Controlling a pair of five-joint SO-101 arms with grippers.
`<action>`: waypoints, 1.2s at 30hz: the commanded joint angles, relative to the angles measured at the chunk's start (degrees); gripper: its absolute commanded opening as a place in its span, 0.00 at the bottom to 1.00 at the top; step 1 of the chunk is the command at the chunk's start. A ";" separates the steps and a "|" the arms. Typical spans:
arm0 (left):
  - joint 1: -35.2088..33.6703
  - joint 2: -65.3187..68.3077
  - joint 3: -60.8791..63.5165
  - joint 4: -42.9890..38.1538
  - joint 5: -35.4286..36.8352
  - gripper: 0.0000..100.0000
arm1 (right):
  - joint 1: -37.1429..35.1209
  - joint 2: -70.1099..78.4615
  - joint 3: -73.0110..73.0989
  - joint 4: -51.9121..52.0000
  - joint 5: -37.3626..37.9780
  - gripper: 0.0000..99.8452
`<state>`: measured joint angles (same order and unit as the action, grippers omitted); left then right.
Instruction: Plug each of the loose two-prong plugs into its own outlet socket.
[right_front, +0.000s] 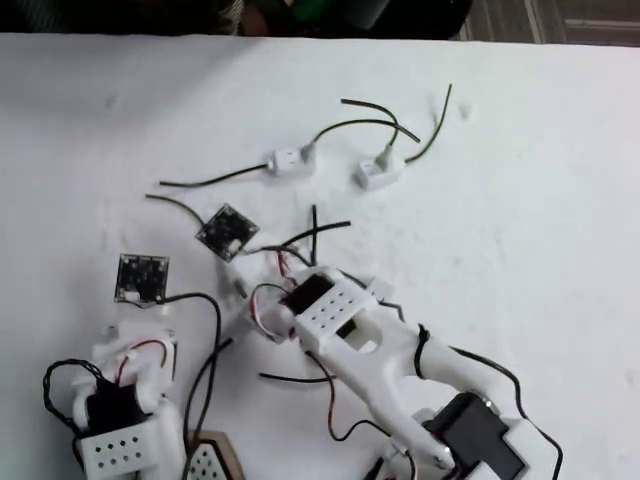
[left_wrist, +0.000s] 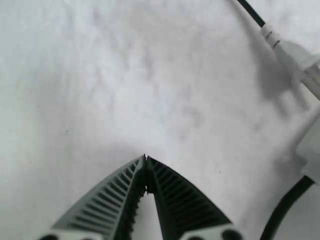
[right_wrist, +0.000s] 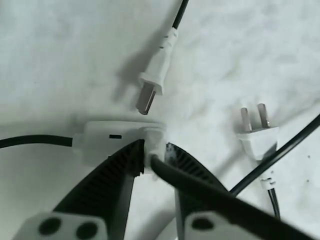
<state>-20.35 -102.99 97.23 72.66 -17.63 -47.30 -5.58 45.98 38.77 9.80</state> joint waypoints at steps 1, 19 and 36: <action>0.40 -0.22 -0.26 0.35 0.26 0.02 | -1.98 2.24 0.09 1.89 0.70 0.02; 0.40 -0.22 -0.26 0.35 0.26 0.02 | -2.95 1.01 -0.79 5.67 0.26 0.13; 0.40 -0.22 -0.26 0.35 0.26 0.02 | -3.03 -13.76 2.37 2.24 0.18 0.13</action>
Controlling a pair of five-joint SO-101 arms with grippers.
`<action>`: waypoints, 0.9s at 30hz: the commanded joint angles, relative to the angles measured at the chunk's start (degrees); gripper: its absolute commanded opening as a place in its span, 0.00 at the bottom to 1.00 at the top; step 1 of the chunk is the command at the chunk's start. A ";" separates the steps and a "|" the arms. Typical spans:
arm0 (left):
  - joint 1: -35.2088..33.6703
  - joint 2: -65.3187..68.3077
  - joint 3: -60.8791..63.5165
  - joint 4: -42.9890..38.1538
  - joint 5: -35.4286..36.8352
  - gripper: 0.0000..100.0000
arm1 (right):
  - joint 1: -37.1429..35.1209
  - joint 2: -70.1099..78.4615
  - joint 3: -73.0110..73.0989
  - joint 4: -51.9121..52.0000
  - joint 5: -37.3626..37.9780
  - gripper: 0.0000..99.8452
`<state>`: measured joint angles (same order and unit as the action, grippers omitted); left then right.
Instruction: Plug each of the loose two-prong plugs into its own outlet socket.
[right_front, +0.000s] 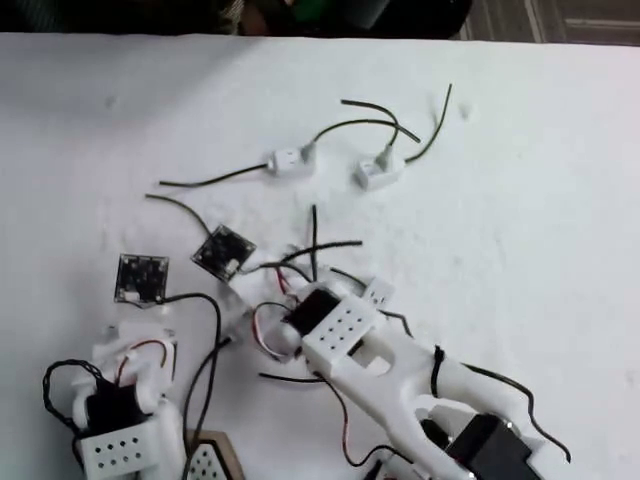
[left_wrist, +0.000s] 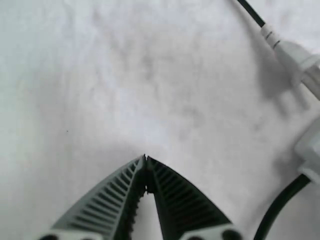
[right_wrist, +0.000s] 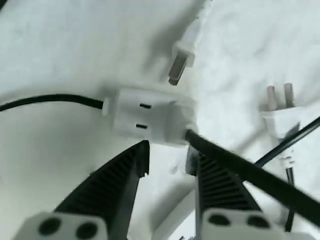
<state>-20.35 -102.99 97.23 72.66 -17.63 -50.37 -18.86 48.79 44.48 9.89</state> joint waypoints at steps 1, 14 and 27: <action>0.40 -0.22 -0.26 0.35 0.26 0.02 | 0.13 0.40 -0.44 -4.79 0.09 0.13; 0.40 -0.22 -0.26 0.35 0.26 0.02 | 5.14 2.33 -2.02 -7.87 0.62 0.02; 0.40 -0.22 -0.26 0.35 0.44 0.02 | 22.55 -8.84 -19.25 0.66 6.68 0.02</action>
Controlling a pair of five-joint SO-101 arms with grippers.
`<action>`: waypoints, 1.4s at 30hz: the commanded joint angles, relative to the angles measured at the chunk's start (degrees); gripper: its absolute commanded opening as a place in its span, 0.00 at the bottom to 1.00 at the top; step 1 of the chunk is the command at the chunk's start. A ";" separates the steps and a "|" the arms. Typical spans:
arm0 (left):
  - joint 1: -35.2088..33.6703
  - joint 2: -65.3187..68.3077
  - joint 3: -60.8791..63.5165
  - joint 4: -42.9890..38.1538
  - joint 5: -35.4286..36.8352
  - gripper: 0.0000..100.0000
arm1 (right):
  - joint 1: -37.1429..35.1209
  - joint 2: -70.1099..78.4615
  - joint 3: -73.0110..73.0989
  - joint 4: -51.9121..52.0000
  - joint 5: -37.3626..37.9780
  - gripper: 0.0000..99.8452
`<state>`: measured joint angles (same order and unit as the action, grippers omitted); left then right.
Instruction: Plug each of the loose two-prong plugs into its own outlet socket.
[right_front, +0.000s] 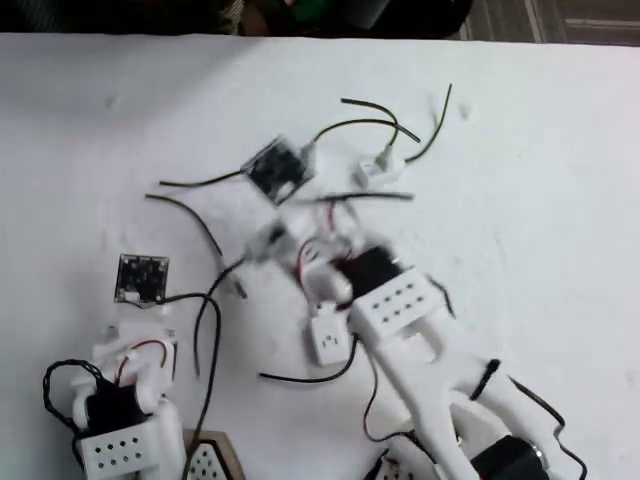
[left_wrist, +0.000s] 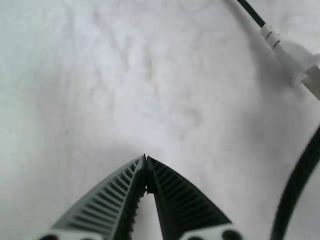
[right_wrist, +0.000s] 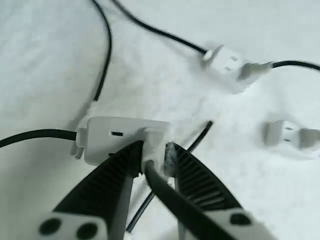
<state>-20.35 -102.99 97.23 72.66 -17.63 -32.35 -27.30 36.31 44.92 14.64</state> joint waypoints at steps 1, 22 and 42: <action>0.40 -0.22 -0.26 0.35 0.44 0.02 | 6.20 1.27 -8.79 0.22 2.02 0.02; 0.04 -0.22 -4.13 0.35 0.00 0.02 | 16.40 17.54 -29.98 14.20 -3.52 0.22; 1.71 -0.22 -6.77 -3.60 -21.71 0.02 | 12.97 0.75 -16.62 45.05 -0.62 0.22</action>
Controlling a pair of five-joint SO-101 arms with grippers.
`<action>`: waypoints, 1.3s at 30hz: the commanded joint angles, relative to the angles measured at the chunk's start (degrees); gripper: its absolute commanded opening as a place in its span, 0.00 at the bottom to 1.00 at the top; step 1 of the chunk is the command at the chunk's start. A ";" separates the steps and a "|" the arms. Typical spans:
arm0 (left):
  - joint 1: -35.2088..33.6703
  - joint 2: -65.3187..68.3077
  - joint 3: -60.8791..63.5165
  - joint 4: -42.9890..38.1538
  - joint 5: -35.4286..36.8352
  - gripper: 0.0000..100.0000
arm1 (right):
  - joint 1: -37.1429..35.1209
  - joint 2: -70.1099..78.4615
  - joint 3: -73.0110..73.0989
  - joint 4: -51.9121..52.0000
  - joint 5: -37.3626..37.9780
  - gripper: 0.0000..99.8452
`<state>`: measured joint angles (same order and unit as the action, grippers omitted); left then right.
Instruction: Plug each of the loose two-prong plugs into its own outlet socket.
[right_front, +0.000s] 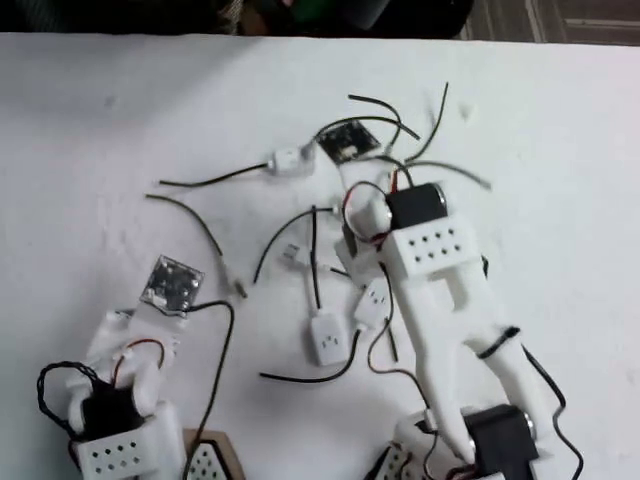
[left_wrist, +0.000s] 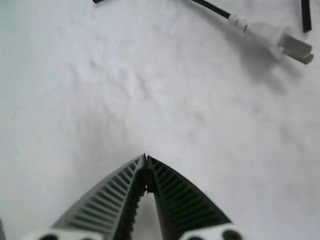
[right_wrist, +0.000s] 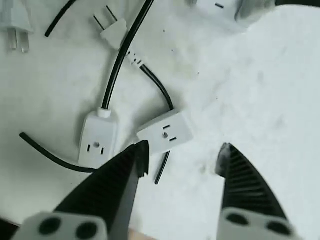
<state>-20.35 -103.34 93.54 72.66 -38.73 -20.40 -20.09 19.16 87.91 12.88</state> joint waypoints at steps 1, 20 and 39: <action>2.33 0.13 -3.60 -4.84 -0.70 0.02 | 1.01 -9.10 1.49 2.59 1.05 0.22; 21.67 1.36 -17.49 -1.14 4.04 0.09 | 14.81 -47.69 27.34 2.59 0.53 0.22; 34.51 61.49 -49.14 -2.11 12.40 0.19 | 28.53 -47.78 27.78 -4.62 -14.68 0.22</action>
<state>9.54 -50.68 47.38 76.62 -33.98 5.63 -67.12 47.21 84.92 -1.19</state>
